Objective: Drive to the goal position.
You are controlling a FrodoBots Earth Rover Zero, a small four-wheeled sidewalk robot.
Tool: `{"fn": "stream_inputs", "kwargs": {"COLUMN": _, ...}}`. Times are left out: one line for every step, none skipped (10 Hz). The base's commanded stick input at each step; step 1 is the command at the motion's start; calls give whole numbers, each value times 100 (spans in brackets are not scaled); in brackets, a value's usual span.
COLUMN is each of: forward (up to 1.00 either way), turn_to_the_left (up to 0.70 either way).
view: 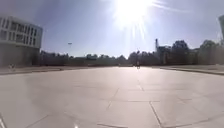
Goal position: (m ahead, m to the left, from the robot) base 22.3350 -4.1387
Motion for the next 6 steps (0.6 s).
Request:
{"fn": "stream_inputs", "kwargs": {"forward": 70, "turn_to_the_left": 0}}
{"fn": "stream_inputs", "kwargs": {"forward": 70, "turn_to_the_left": 0}}
{"fn": "stream_inputs", "kwargs": {"forward": 70, "turn_to_the_left": 0}}
{"fn": "stream_inputs", "kwargs": {"forward": 70, "turn_to_the_left": 0}}
{"fn": "stream_inputs", "kwargs": {"forward": 70, "turn_to_the_left": 0}}
{"fn": "stream_inputs", "kwargs": {"forward": 70, "turn_to_the_left": 0}}
